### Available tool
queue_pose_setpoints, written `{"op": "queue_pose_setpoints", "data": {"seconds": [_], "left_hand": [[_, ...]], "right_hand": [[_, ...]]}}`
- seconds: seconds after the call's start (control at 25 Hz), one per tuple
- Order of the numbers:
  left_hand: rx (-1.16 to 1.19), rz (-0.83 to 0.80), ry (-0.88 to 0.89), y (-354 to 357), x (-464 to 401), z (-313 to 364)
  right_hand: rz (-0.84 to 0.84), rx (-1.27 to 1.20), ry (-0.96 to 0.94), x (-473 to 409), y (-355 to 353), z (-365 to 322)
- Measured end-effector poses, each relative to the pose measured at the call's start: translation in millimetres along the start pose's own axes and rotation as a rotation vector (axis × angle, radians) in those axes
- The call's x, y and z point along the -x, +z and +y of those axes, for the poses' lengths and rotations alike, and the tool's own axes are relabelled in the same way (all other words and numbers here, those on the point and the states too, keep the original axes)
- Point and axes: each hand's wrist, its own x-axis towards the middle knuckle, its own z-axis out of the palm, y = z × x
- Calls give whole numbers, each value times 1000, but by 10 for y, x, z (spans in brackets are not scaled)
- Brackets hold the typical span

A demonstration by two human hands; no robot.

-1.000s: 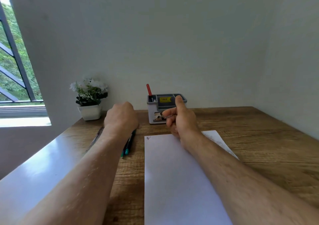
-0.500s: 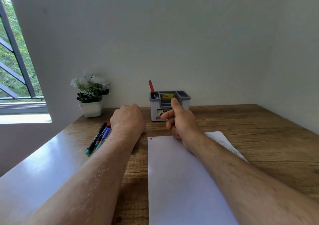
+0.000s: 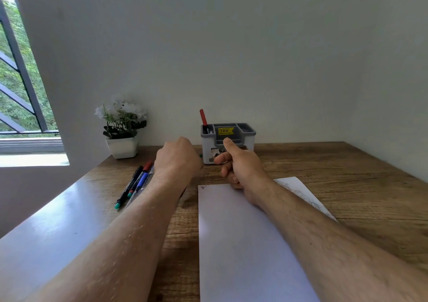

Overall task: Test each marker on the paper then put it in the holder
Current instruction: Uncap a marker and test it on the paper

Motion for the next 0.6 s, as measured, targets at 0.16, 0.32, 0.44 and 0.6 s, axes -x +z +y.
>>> {"op": "queue_pose_setpoints", "data": {"seconds": [0.16,0.32,0.44,0.6], "left_hand": [[314,70,-1,-117,-3,74],[687,30,75,-152,75,174],[920,-25,49,-97,51,179],[1129,-74,-30,-33,27,195]], "right_hand": [[-16,11,9,13,-11,-4],[-52,-37,-8,25,-21,26],[-37,-38,0,35,-21,19],[-101,-105,22,35,-38,-3]]}}
